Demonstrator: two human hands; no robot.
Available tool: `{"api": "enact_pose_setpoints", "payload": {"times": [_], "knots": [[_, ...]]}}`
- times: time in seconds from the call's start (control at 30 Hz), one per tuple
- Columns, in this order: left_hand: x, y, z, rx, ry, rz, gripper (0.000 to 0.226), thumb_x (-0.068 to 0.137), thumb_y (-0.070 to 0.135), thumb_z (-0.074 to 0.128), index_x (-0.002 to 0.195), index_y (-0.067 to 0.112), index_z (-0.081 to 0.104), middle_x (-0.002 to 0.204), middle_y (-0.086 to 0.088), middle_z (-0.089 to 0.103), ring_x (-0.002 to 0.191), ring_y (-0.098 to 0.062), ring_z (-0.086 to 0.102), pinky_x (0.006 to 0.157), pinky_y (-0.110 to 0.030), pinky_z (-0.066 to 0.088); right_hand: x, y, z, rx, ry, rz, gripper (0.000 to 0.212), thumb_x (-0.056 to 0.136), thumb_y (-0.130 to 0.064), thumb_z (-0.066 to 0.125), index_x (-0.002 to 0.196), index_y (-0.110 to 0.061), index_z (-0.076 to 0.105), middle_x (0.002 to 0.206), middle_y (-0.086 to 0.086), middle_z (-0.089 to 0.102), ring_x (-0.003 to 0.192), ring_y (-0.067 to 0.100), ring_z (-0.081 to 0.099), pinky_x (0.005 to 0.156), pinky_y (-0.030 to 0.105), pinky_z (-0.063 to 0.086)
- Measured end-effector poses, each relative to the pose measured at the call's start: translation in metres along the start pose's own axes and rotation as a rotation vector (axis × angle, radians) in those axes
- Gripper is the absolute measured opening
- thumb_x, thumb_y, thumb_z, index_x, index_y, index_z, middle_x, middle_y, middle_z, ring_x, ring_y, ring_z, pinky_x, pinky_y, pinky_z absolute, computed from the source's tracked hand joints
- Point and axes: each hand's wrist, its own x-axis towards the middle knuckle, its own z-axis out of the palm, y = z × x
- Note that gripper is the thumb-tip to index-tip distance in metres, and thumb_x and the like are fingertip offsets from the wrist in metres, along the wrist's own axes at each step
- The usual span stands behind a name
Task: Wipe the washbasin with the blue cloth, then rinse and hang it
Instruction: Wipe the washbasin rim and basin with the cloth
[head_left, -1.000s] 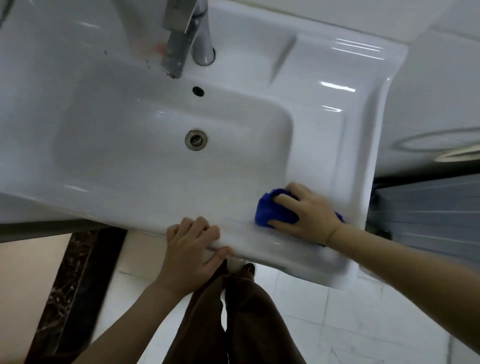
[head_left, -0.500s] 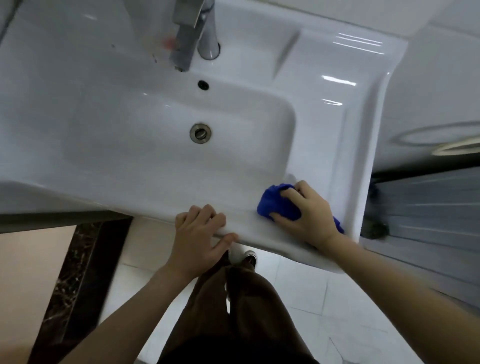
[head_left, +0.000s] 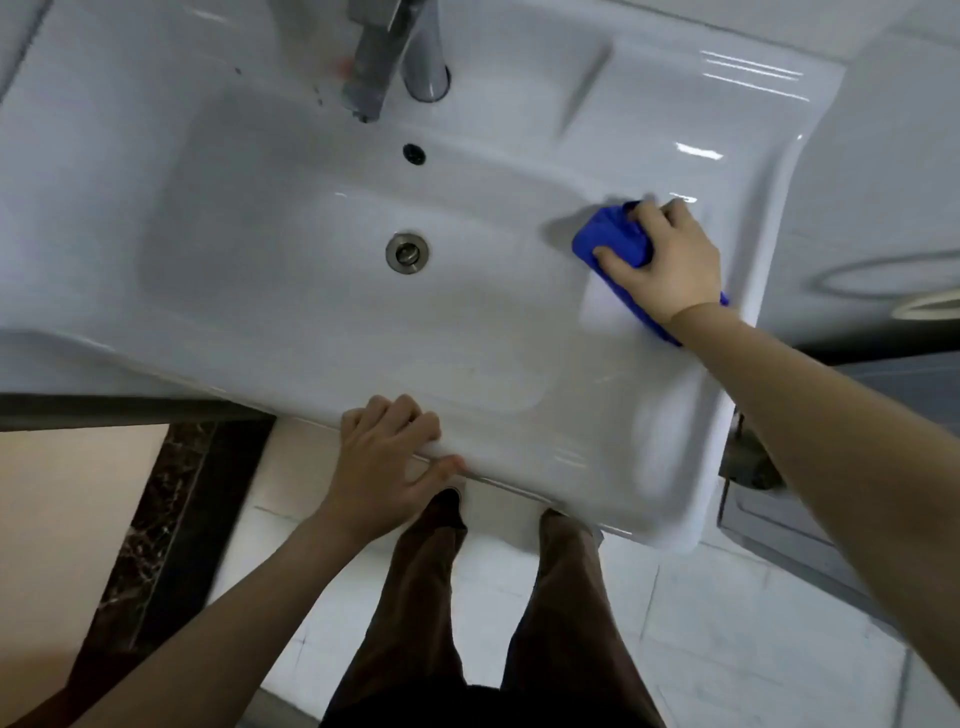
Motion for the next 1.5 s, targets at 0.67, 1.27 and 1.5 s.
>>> {"api": "enact_pose_setpoints", "payload": {"times": [0.67,1.27,1.5], "knots": [[0.012,0.018,0.021,0.143,0.287,-0.223,0.023,0.076,0.031,0.06,0.061,0.014,0.054,0.07,0.003,0.052,0.067,-0.019,0.043,0.07,-0.032,0.024,0.049,0.029,-0.01,-0.041,-0.171,-0.323,0.056,0.083,-0.051,0.063,0.122,-0.013,0.051,0.123,0.013,0.051,0.102,0.037,0.055,0.075,0.042,0.048],[0.006,0.035,0.027,0.028,0.356,-0.29,0.019,0.079,0.018,0.061,0.064,0.008,0.054,0.07,-0.004,0.055,0.065,-0.022,0.044,0.071,-0.03,0.027,-0.044,0.003,-0.003,0.007,-0.336,-0.608,0.051,0.081,-0.053,0.064,0.114,-0.014,0.055,0.108,0.013,0.053,0.088,0.034,0.057,0.064,0.037,0.049],[0.012,0.042,0.039,0.034,0.475,-0.299,0.02,0.076,0.01,0.056,0.059,0.007,0.046,0.063,-0.007,0.046,0.058,-0.022,0.035,0.062,-0.034,0.03,0.089,0.039,-0.026,-0.132,-0.144,-0.366,0.059,0.083,-0.053,0.061,0.123,-0.013,0.047,0.122,0.013,0.047,0.096,0.034,0.056,0.072,0.042,0.051]]}}
